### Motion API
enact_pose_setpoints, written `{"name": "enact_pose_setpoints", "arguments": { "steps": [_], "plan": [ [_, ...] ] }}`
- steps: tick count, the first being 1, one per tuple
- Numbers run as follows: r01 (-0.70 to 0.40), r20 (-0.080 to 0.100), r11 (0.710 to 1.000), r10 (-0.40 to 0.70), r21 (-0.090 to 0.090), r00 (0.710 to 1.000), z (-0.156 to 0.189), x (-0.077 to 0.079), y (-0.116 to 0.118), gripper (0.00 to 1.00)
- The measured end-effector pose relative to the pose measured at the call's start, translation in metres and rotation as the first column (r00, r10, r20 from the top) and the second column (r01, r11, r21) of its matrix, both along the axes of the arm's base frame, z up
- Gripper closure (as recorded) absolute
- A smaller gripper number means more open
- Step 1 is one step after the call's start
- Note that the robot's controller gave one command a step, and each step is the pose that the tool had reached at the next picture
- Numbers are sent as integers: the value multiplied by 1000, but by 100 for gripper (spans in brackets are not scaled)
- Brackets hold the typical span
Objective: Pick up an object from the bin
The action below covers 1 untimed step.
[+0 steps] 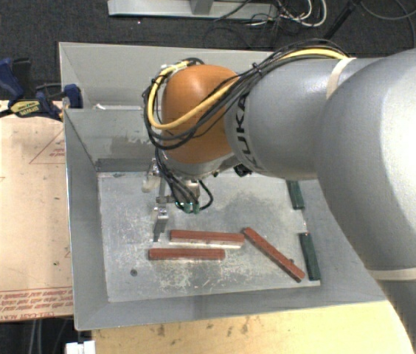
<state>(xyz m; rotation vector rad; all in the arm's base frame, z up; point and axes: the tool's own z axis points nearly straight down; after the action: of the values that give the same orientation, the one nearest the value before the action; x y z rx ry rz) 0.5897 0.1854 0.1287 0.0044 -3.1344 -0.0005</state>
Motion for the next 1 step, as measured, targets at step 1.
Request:
{"name": "enact_pose_setpoints", "arguments": {
  "steps": [1],
  "plan": [
    [2, 7, 1000, -2, 1, 1000, 4, 2, -1, 0]
  ]
}}
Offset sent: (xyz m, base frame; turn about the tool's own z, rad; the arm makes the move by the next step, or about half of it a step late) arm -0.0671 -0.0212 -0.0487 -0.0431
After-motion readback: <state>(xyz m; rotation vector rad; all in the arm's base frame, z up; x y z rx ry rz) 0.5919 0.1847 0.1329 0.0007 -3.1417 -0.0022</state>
